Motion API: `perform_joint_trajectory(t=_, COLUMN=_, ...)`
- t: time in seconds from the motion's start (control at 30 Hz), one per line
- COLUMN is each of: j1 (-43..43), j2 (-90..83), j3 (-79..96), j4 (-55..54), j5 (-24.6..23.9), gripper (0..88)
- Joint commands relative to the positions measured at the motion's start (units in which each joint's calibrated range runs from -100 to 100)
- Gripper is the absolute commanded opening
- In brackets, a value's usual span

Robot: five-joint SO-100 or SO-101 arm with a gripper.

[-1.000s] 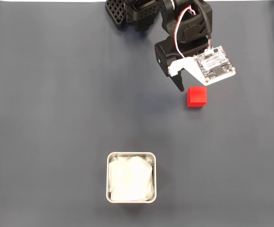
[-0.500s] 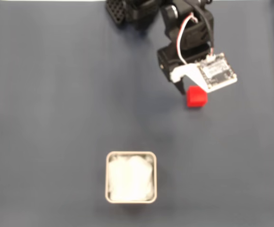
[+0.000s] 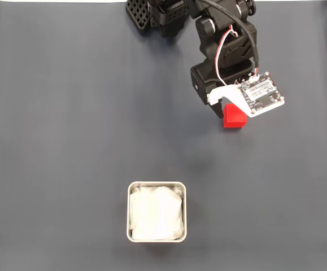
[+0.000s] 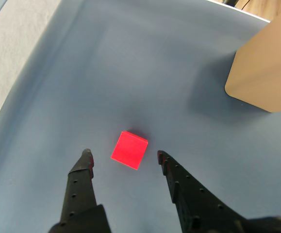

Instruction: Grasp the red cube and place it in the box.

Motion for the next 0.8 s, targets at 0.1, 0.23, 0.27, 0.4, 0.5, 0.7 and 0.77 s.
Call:
perform_joint_trajectory(t=0.1, j1=-0.5, j2=1.8, j3=-0.4, j4=-2.3, j5=-0.9, gripper=31.4)
perform_joint_trajectory(t=0.23, j1=-0.5, j2=3.1, j3=-0.4, j4=-3.2, j5=-1.0, gripper=31.4)
perform_joint_trajectory(t=0.27, j1=-0.5, j2=3.5, j3=-0.4, j4=-3.4, j5=-1.0, gripper=31.4)
perform_joint_trajectory(t=0.4, j1=-0.8, j2=4.7, j3=-0.4, j4=-4.1, j5=-1.3, gripper=31.4)
perform_joint_trajectory(t=0.5, j1=-1.3, j2=5.6, j3=-0.4, j4=-4.4, j5=-1.5, gripper=31.3)
perform_joint_trajectory(t=0.7, j1=-2.3, j2=6.8, j3=-0.4, j4=-5.3, j5=-1.8, gripper=31.1)
perform_joint_trajectory(t=0.77, j1=-2.7, j2=7.0, j3=-0.4, j4=-5.7, j5=-1.8, gripper=31.1)
